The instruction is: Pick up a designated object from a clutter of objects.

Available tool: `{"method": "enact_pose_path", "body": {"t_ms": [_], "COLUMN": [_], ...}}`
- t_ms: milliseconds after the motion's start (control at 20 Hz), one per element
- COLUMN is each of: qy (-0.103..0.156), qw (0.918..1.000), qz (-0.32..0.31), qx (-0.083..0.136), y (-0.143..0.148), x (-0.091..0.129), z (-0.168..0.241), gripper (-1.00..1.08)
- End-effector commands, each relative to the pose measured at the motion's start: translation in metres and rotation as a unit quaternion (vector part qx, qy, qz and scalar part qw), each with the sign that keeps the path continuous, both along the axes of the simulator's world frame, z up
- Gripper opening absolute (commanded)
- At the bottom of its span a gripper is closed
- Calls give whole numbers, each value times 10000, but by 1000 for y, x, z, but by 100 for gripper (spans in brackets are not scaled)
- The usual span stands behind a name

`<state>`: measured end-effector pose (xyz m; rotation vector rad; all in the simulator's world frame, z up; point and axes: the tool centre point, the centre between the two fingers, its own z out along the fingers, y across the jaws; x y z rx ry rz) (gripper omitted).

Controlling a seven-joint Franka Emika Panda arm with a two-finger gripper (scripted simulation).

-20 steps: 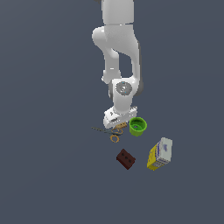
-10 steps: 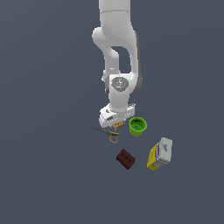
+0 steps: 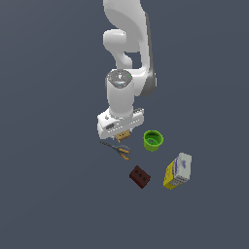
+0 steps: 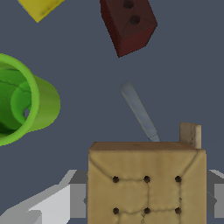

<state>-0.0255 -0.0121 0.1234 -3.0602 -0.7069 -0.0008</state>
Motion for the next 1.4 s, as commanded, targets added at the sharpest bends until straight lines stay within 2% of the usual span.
{"method": "enact_pose_path", "body": {"t_ms": [0, 750, 1350], "qy": [-1, 0, 1], "qw": [10000, 10000, 10000], "qz": [4, 5, 3], "qx": [6, 6, -1], "y": [-12, -84, -128], "x": [9, 66, 102], "z": [23, 152, 229], "gripper": [-100, -100, -100]}}
